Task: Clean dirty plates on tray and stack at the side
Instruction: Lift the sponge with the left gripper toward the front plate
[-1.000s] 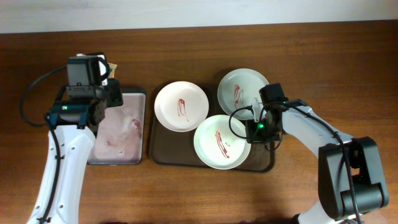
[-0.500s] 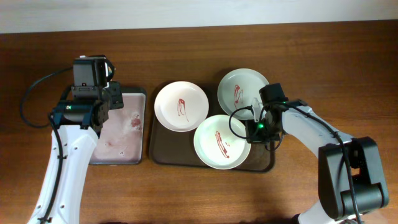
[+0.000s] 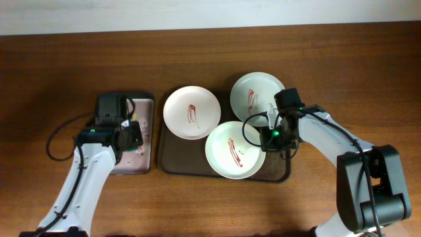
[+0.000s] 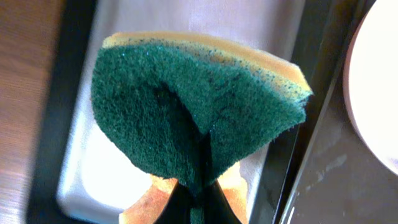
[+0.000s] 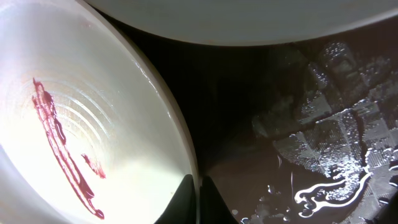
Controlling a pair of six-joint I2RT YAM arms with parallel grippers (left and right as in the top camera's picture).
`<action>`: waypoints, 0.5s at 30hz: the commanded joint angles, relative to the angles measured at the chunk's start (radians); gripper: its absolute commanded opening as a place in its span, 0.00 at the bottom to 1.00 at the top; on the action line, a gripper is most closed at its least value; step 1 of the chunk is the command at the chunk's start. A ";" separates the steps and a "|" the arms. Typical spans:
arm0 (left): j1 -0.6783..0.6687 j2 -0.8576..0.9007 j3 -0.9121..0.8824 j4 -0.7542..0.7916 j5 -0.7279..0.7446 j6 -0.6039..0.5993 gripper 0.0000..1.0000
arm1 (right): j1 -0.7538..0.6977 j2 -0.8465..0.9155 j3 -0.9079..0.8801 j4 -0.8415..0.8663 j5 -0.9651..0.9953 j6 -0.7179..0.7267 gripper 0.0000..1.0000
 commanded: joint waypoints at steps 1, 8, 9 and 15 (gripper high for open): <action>0.000 -0.013 -0.056 0.026 0.040 -0.117 0.00 | 0.010 0.007 0.016 -0.001 0.013 0.004 0.04; 0.000 -0.003 -0.096 0.045 0.084 -0.197 0.00 | 0.010 0.007 0.016 -0.006 0.013 0.004 0.04; 0.000 0.002 -0.101 0.045 0.084 -0.215 0.00 | 0.010 0.007 0.016 -0.007 0.013 0.004 0.04; 0.000 0.050 -0.106 0.085 0.152 -0.222 0.00 | 0.010 0.007 0.016 -0.009 0.013 0.004 0.04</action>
